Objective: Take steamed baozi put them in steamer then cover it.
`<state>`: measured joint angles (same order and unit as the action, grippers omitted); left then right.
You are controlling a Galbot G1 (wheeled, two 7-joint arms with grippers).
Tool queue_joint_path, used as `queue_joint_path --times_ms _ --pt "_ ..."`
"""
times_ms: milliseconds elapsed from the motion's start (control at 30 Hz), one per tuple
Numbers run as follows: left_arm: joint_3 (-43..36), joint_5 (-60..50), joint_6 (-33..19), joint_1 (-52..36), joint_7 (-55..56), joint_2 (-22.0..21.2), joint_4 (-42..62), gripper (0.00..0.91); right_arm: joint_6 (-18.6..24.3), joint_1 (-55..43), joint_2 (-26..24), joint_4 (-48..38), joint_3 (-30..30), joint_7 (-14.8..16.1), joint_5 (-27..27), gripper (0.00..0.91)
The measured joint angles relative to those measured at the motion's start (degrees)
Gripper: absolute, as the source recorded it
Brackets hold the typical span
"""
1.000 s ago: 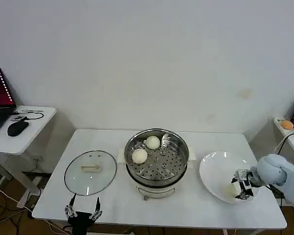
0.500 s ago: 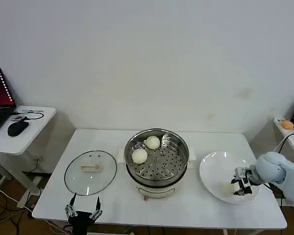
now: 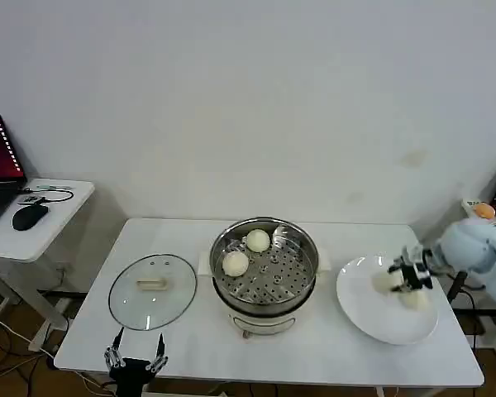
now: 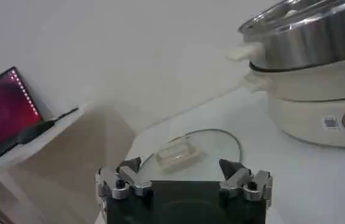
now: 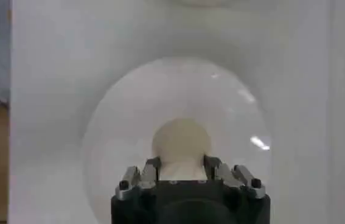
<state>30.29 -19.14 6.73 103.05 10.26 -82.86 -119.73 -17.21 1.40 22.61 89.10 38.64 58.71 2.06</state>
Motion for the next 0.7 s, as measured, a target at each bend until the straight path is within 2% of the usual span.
queue_joint_path --times_ms 333,533,700 --pt "0.72 0.89 0.12 0.59 -0.07 -0.42 -0.91 0.907 0.96 -21.39 6.77 1.04 12.31 -0.46 -6.28 0.494" --pt "1.41 2.34 0.46 1.0 -0.64 -0.43 -1.7 0.907 2.76 -27.61 13.32 1.97 16.81 -0.01 -8.93 0.494" --pt "2.1 3.5 0.69 1.5 -0.72 -0.65 -2.45 0.907 6.3 -30.29 18.61 2.71 20.08 0.89 -9.74 0.494"
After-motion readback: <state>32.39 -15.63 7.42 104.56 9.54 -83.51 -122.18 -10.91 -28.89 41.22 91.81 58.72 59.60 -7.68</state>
